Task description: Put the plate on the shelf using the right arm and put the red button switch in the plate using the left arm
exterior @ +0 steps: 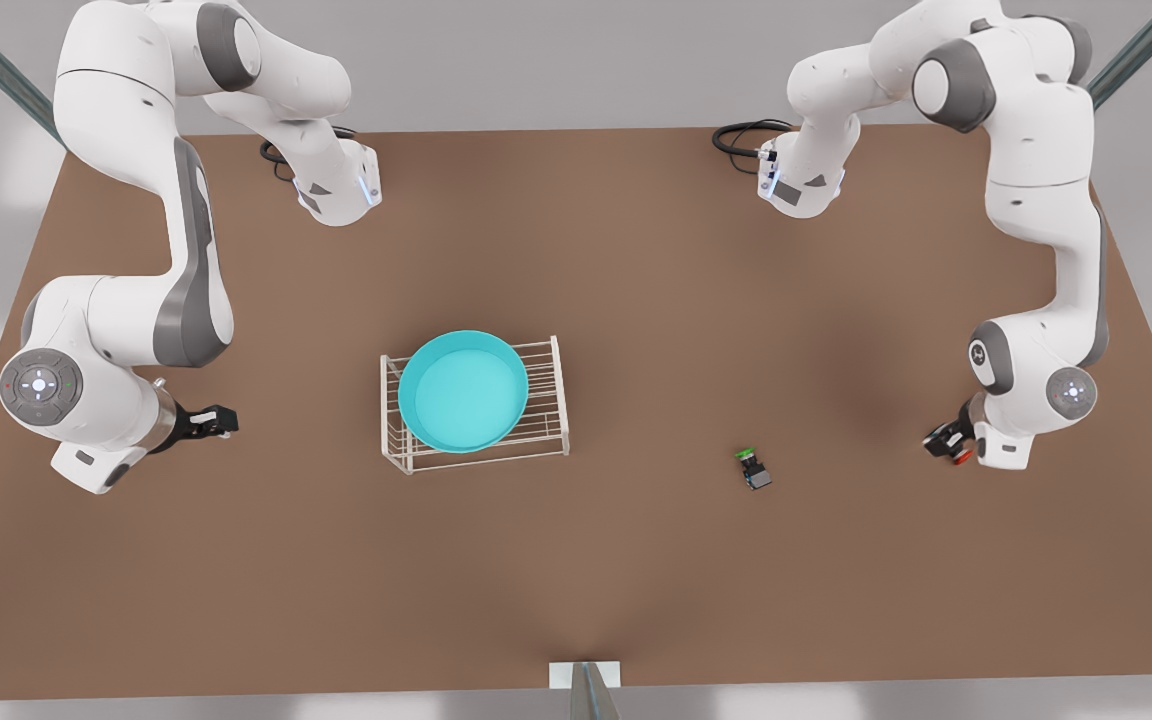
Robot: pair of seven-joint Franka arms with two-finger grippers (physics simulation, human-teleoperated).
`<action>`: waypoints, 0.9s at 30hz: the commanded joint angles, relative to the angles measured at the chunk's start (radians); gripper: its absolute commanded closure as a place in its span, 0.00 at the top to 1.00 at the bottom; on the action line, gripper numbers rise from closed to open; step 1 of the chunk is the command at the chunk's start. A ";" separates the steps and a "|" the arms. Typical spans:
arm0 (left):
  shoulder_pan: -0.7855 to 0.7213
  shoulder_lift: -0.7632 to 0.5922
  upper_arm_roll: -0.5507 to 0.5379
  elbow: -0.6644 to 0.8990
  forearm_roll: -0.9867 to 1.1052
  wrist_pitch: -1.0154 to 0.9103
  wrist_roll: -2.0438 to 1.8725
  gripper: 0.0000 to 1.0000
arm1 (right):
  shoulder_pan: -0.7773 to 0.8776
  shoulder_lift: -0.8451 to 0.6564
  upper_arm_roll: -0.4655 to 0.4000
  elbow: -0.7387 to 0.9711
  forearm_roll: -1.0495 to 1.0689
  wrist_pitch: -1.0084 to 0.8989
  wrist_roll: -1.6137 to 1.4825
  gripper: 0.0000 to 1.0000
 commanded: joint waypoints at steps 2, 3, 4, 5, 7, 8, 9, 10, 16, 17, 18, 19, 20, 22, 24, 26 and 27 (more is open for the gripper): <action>0.013 0.010 0.000 -0.001 0.004 0.055 0.038 1.00 | 0.000 -0.001 0.000 0.000 0.001 -0.001 -0.005 1.00; 0.013 0.016 0.000 -0.001 0.004 0.066 0.039 1.00 | 0.000 -0.001 0.000 0.000 0.001 -0.001 -0.005 1.00; 0.013 0.024 0.000 -0.001 0.004 0.075 0.039 1.00 | 0.000 -0.001 0.000 0.000 0.001 -0.001 -0.005 1.00; 0.013 0.036 0.000 -0.001 0.004 0.098 0.039 1.00 | 0.000 -0.001 0.000 0.000 0.001 -0.001 -0.005 1.00; 0.009 0.048 0.000 -0.001 0.004 0.118 0.027 1.00 | 0.000 -0.001 0.000 0.000 0.001 -0.001 -0.005 1.00; 0.009 0.051 0.000 -0.001 0.004 0.127 0.027 1.00 | -0.001 -0.001 0.000 0.000 0.002 -0.001 -0.005 1.00; 0.009 0.059 0.000 -0.001 0.004 0.139 0.027 1.00 | 0.000 -0.001 0.000 0.000 0.001 -0.001 -0.005 1.00; 0.009 0.062 0.000 -0.001 0.004 0.147 0.029 1.00 | 0.000 -0.001 0.000 0.000 0.001 -0.001 -0.005 1.00; 0.011 0.079 0.000 0.000 0.004 0.168 0.029 1.00 | 0.000 -0.001 0.000 0.000 0.002 -0.001 -0.005 1.00; 0.013 0.079 0.000 0.000 0.002 0.168 0.029 1.00 | -0.002 -0.001 0.000 0.000 0.002 -0.001 -0.005 1.00; 0.013 0.079 0.000 0.000 0.002 0.168 0.029 1.00 | -0.002 -0.001 0.000 0.000 0.002 -0.001 -0.005 1.00; 0.013 0.084 0.000 0.000 0.002 0.173 0.029 1.00 | -0.002 -0.001 0.000 0.000 0.001 -0.001 -0.005 1.00; 0.013 0.090 0.000 0.000 0.002 0.182 0.029 1.00 | -0.002 -0.001 0.000 0.000 0.002 -0.001 -0.005 1.00; 0.014 0.094 0.000 0.000 0.002 0.193 0.029 1.00 | -0.002 -0.001 0.000 0.000 0.002 -0.001 -0.005 1.00; 0.016 0.094 0.000 0.000 0.002 0.194 0.029 1.00 | -0.002 -0.001 0.000 0.000 0.002 -0.001 -0.007 1.00; 0.016 0.094 0.000 0.000 -0.002 0.194 0.023 0.85 | -0.002 -0.001 0.000 0.000 0.002 -0.001 -0.005 1.00; 0.014 0.094 0.000 0.000 -0.002 0.194 0.023 0.72 | -0.002 -0.001 0.000 0.000 0.002 -0.001 -0.005 1.00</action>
